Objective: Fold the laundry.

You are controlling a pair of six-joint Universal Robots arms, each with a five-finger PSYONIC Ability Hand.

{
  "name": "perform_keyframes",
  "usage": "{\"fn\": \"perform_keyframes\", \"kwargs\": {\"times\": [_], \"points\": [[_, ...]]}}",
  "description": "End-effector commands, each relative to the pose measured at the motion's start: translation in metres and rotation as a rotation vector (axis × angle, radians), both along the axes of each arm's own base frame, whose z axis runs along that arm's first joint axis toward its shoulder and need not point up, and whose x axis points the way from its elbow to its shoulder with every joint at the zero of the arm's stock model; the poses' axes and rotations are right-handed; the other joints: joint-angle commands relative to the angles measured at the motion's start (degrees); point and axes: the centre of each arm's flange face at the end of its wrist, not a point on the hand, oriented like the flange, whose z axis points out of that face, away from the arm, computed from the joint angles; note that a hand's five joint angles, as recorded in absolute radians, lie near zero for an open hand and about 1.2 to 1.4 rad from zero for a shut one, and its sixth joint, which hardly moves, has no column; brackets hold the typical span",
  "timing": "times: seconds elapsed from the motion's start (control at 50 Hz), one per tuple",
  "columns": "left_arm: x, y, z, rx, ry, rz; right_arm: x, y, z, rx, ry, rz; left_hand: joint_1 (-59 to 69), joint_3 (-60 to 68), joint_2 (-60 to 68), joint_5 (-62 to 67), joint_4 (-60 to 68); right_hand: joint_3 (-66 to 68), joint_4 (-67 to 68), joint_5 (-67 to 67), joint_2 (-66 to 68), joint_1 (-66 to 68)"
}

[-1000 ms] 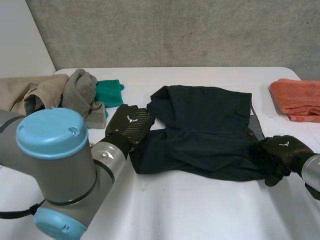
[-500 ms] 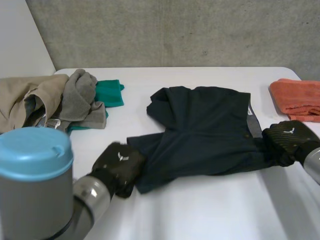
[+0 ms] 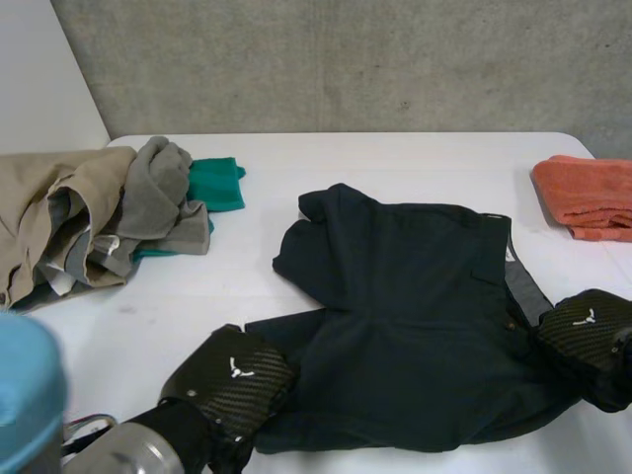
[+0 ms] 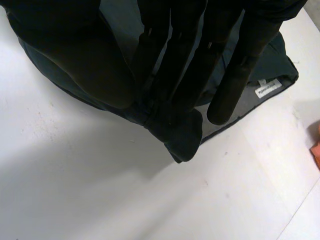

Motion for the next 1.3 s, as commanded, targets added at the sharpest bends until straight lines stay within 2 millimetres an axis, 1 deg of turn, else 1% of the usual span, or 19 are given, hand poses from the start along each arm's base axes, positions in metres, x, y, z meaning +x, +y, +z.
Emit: {"fn": "perform_keyframes", "kwargs": {"times": [0.02,0.14,0.16,0.22,0.26,0.3,0.32,0.36,0.4,0.46,0.52,0.62,0.74,0.8,0.94,0.98,1.02,1.14,1.3], "points": [[-0.029,-0.039,-0.024,-0.001,-0.004,0.029,0.002,-0.033,-0.019,-0.024,0.002,0.004,15.2,11.6,11.2,12.3,11.1,11.7,11.3,13.2,12.2,16.9],[-0.058,-0.108,-0.029,-0.108,0.091,0.108,0.017,-0.076,-0.029,-0.067,-0.076,-0.033,15.2,11.6,11.2,12.3,11.1,11.7,11.3,13.2,12.2,16.9],[-0.068,-0.132,-0.022,-0.167,0.127,0.126,0.019,-0.083,-0.027,-0.088,-0.084,-0.038,15.2,11.6,11.2,12.3,11.1,11.7,11.3,13.2,12.2,16.9],[-0.083,-0.165,-0.002,-0.29,0.177,0.131,0.037,-0.115,-0.006,-0.232,-0.126,-0.047,15.2,11.6,11.2,12.3,11.1,11.7,11.3,13.2,12.2,16.9],[-0.093,-0.192,0.031,-0.45,0.224,0.132,0.048,-0.13,0.015,-0.341,-0.162,-0.051,15.2,11.6,11.2,12.3,11.1,11.7,11.3,13.2,12.2,16.9],[-0.097,-0.21,0.066,-0.593,0.272,0.142,0.063,-0.149,0.055,-0.528,-0.242,-0.054,15.2,11.6,11.2,12.3,11.1,11.7,11.3,13.2,12.2,16.9],[-0.099,-0.225,0.102,-0.742,0.329,0.16,0.067,-0.154,0.07,-0.595,-0.272,-0.052,15.2,11.6,11.2,12.3,11.1,11.7,11.3,13.2,12.2,16.9],[-0.097,-0.236,0.141,-0.895,0.403,0.189,0.077,-0.167,0.109,-0.793,-0.369,-0.036,15.2,11.6,11.2,12.3,11.1,11.7,11.3,13.2,12.2,16.9],[-0.092,-0.245,0.19,-1.085,0.525,0.229,0.08,-0.174,0.133,-0.925,-0.432,-0.024,15.2,11.6,11.2,12.3,11.1,11.7,11.3,13.2,12.2,16.9],[-0.085,-0.245,0.224,-1.213,0.625,0.256,0.081,-0.182,0.168,-1.151,-0.544,-0.016,15.2,11.6,11.2,12.3,11.1,11.7,11.3,13.2,12.2,16.9],[-0.082,-0.243,0.242,-1.285,0.68,0.267,0.083,-0.187,0.178,-1.249,-0.599,-0.004,15.2,11.6,11.2,12.3,11.1,11.7,11.3,13.2,12.2,16.9],[-0.087,-0.244,0.226,-1.219,0.659,0.255,0.095,-0.185,0.169,-1.217,-0.616,0.019,15.2,11.6,11.2,12.3,11.1,11.7,11.3,13.2,12.2,16.9],[-0.09,-0.255,0.156,-1.001,0.538,0.241,0.103,-0.186,0.142,-1.137,-0.605,0.027,15.2,11.6,11.2,12.3,11.1,11.7,11.3,13.2,12.2,16.9],[-0.09,-0.255,0.114,-0.892,0.474,0.233,0.105,-0.189,0.109,-1.041,-0.577,0.031,15.2,11.6,11.2,12.3,11.1,11.7,11.3,13.2,12.2,16.9],[-0.084,-0.235,0.014,-0.644,0.301,0.201,0.111,-0.186,-0.007,-0.67,-0.478,0.056,15.2,11.6,11.2,12.3,11.1,11.7,11.3,13.2,12.2,16.9],[-0.081,-0.229,-0.005,-0.598,0.267,0.198,0.11,-0.18,-0.041,-0.563,-0.44,0.045,15.2,11.6,11.2,12.3,11.1,11.7,11.3,13.2,12.2,16.9],[-0.076,-0.219,-0.028,-0.533,0.218,0.195,0.109,-0.176,-0.056,-0.513,-0.411,0.042,15.2,11.6,11.2,12.3,11.1,11.7,11.3,13.2,12.2,16.9],[-0.063,-0.195,-0.053,-0.446,0.143,0.181,0.099,-0.156,-0.077,-0.403,-0.324,0.039,15.2,11.6,11.2,12.3,11.1,11.7,11.3,13.2,12.2,16.9],[-0.031,-0.148,-0.025,-0.358,0.081,0.177,0.089,-0.121,-0.05,-0.294,-0.288,0.028,15.2,11.6,11.2,12.3,11.1,11.7,11.3,13.2,12.2,16.9]]}}
